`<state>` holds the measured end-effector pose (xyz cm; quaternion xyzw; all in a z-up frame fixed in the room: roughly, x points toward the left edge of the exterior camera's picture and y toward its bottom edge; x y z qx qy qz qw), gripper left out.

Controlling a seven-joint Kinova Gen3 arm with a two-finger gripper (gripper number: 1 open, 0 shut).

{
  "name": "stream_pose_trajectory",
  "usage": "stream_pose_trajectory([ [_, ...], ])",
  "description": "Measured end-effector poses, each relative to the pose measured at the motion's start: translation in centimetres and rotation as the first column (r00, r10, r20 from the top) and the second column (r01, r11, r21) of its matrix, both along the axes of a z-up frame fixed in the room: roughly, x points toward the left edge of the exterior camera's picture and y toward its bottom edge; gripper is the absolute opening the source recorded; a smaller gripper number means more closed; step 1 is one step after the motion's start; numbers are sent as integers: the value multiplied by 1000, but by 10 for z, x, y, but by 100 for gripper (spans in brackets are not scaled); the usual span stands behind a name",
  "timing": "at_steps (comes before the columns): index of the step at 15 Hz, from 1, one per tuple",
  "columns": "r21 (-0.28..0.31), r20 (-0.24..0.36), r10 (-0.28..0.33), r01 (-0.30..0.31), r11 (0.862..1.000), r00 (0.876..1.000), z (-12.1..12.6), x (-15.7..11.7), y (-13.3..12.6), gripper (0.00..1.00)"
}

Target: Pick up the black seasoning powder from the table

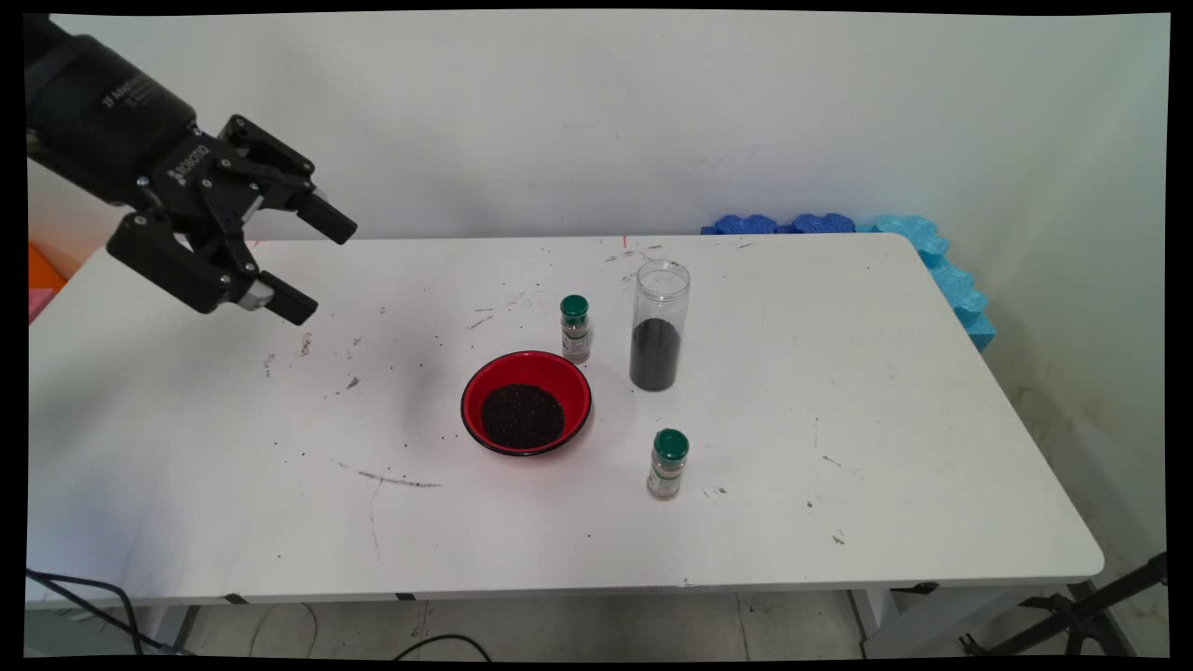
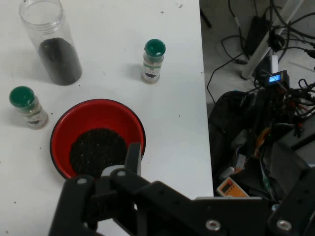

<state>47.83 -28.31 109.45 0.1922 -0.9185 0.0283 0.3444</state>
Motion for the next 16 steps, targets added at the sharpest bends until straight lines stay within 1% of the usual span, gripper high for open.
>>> stream_pose_trajectory([
  [10, 9, -20, -11, 12, 1000, 1000, -3, -2, 0, 100],
  [13, 10, -22, -9, 10, 1000, 1000, -4, -2, -1, 100],
  [16, 7, -21, -20, 21, 1000, 1000, -5, -2, -2, 100],
])
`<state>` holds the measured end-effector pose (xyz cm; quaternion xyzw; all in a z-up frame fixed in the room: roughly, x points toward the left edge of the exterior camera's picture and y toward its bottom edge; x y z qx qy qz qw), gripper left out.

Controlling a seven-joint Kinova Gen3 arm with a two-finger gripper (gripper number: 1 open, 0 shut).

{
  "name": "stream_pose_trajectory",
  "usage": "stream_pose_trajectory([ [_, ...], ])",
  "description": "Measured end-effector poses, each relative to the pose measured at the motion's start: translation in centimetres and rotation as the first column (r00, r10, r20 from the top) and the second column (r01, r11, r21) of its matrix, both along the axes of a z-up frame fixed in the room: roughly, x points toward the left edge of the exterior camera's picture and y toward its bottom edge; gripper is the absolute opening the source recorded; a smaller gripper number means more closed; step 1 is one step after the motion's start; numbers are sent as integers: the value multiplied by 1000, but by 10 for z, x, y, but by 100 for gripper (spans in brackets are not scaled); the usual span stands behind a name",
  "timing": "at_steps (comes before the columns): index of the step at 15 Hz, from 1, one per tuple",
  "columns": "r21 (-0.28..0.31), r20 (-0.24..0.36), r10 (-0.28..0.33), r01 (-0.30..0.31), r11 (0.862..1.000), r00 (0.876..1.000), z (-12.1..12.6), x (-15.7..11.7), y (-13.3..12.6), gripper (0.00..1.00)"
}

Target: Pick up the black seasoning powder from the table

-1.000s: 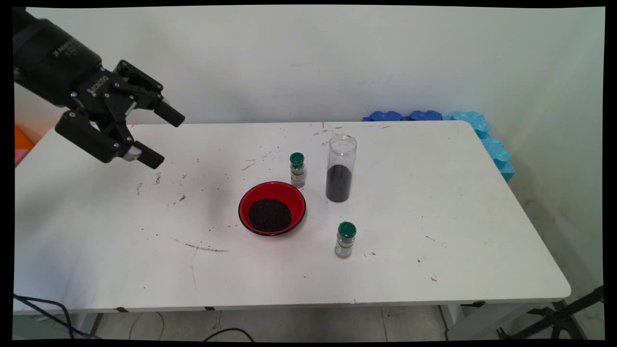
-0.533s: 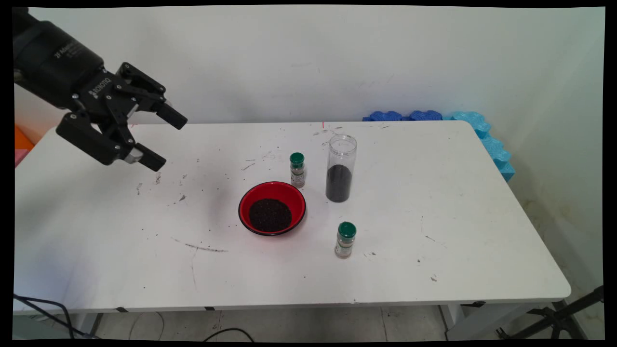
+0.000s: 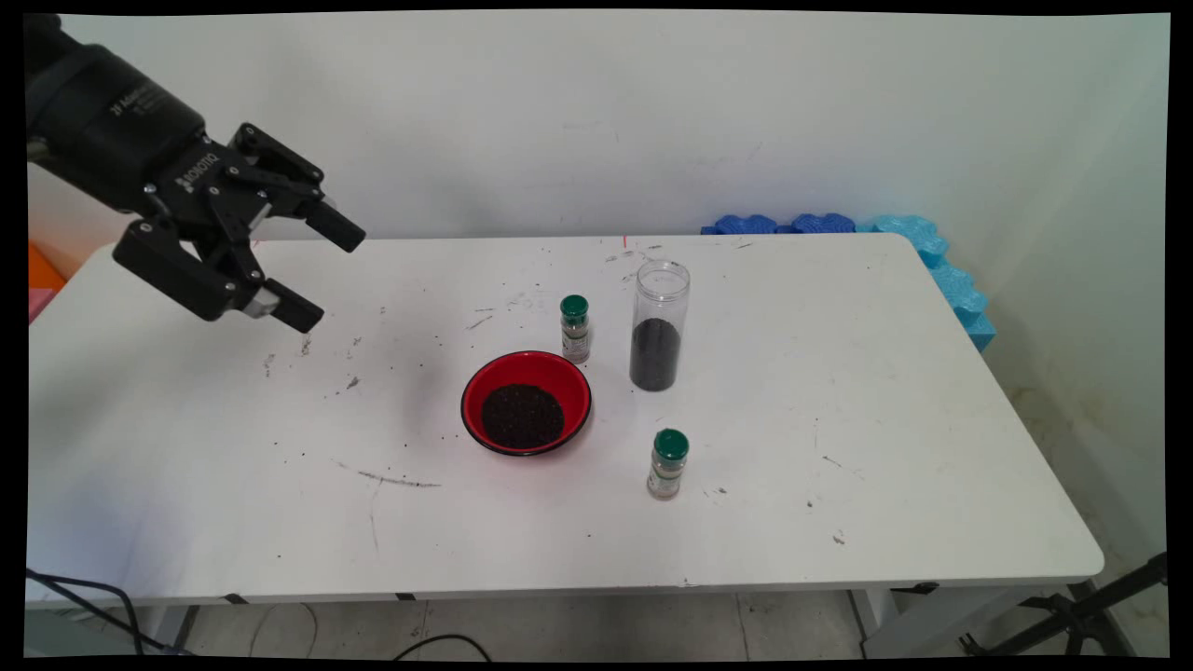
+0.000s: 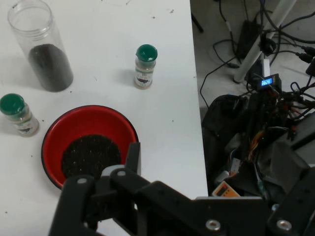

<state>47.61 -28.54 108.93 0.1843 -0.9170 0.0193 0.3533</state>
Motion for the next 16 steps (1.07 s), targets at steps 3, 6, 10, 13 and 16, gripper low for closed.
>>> stream_pose_trajectory([
  [3, -15, 3, -18, 18, 1000, 1000, -1, -1, -5, 100],
  [6, -58, 1, -39, 39, 998, 999, -1, -6, -19, 100],
  [10, -83, -6, -27, 27, 996, 1000, -4, -15, -44, 100],
  [13, -93, -10, 6, -7, 996, 1000, -8, -22, -69, 100],
  [16, -104, -11, 44, -45, 994, 999, -17, -28, -90, 100],
])
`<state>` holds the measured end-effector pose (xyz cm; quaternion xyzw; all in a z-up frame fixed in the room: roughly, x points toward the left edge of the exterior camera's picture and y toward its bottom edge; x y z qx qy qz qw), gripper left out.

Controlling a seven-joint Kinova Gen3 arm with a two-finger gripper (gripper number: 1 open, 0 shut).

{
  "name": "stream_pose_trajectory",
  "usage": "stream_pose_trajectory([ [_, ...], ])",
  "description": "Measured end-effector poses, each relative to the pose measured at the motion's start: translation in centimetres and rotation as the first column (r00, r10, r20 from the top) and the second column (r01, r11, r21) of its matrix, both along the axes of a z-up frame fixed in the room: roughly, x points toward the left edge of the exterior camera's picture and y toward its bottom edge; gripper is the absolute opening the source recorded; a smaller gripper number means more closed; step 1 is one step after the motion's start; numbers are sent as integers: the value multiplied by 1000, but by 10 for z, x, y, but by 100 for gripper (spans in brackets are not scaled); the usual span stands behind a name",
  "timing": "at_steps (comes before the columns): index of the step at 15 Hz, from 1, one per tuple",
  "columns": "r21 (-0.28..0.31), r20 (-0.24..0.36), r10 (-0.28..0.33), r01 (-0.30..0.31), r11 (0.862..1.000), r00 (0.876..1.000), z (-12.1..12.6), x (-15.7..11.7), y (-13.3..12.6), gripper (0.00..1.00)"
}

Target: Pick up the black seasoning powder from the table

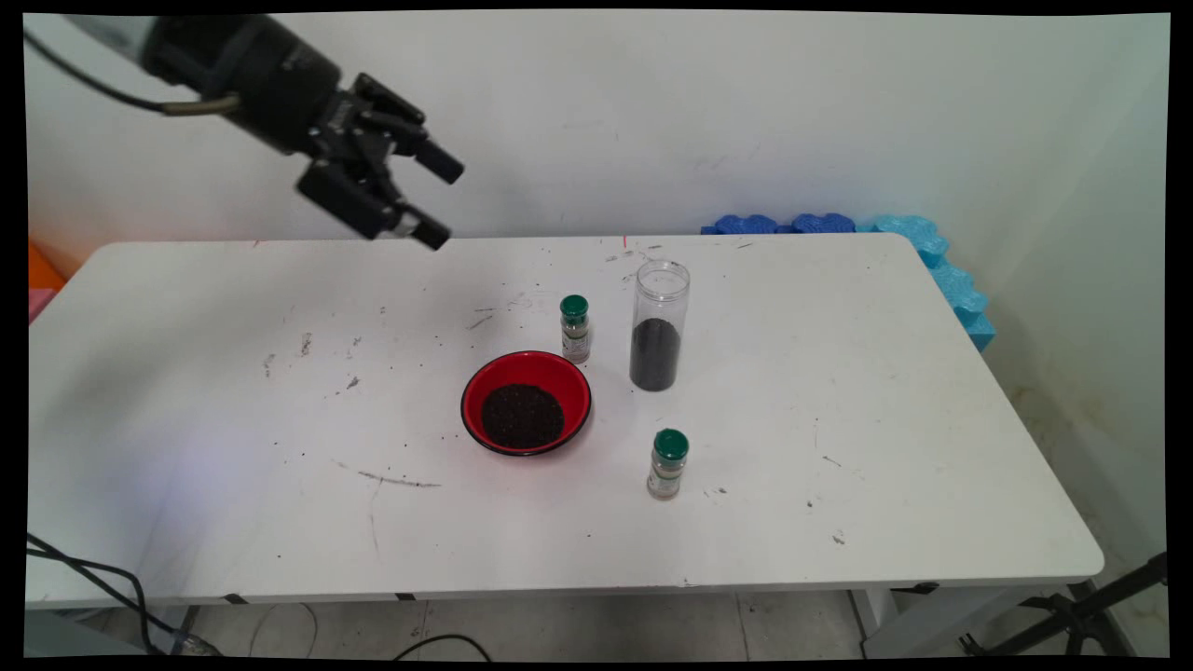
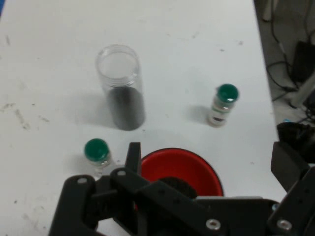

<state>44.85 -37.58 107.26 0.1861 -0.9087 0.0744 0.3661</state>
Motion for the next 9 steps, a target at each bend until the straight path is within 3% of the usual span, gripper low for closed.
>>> stream_pose_trajectory([
  [5, -40, -52, 54, -56, 998, 997, -27, -15, -29, 100],
  [9, -33, -71, 108, -110, 993, 992, -71, -27, -35, 100],
])
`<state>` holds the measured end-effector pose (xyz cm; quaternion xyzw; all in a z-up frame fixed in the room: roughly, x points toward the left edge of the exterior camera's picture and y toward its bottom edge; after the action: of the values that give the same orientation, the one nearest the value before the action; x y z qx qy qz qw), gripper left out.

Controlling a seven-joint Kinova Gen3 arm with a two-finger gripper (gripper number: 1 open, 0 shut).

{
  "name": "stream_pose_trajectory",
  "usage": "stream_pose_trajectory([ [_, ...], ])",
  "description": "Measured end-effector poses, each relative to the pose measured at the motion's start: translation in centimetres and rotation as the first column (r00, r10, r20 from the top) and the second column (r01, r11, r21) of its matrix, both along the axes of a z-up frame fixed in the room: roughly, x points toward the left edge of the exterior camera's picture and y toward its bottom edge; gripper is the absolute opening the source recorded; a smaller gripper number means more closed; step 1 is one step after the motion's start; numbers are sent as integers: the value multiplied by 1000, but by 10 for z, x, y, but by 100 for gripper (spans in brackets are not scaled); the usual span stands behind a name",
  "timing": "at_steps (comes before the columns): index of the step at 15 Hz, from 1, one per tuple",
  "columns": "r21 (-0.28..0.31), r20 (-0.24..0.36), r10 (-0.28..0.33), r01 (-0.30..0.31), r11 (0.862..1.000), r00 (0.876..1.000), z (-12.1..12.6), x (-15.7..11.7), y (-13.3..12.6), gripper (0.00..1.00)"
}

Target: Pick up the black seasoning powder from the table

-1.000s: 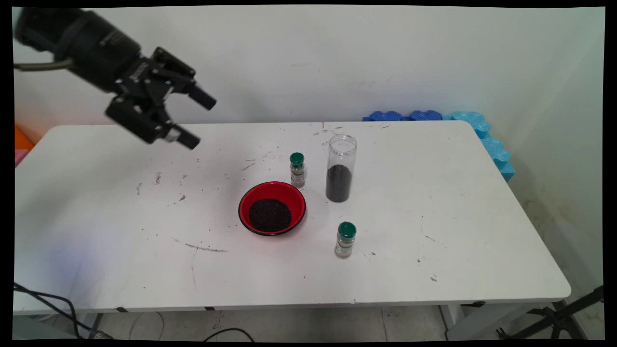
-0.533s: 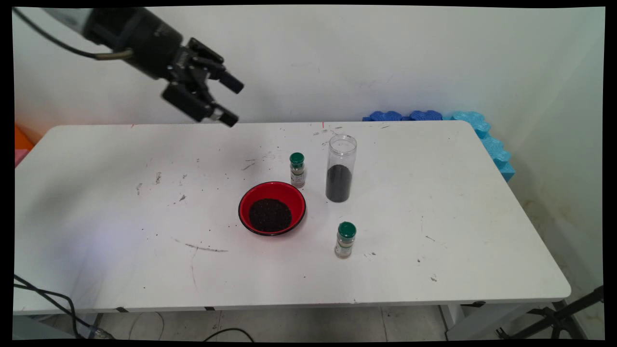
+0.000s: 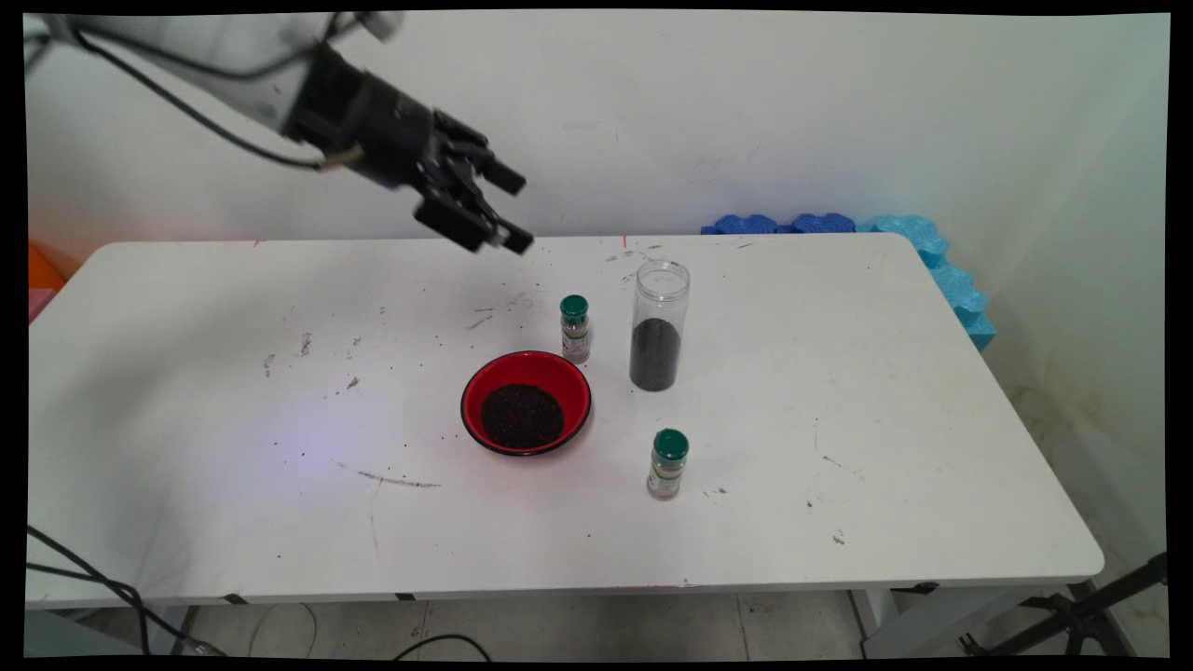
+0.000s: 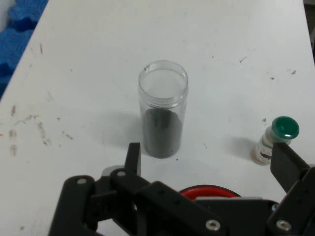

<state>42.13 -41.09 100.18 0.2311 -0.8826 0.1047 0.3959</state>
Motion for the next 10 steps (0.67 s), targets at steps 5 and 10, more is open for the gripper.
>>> stream_pose_trajectory([
  [5, 24, -19, 41, -40, 999, 999, -54, -20, 0, 100],
  [10, 33, -40, 60, -59, 998, 997, -95, -41, -11, 100],
])
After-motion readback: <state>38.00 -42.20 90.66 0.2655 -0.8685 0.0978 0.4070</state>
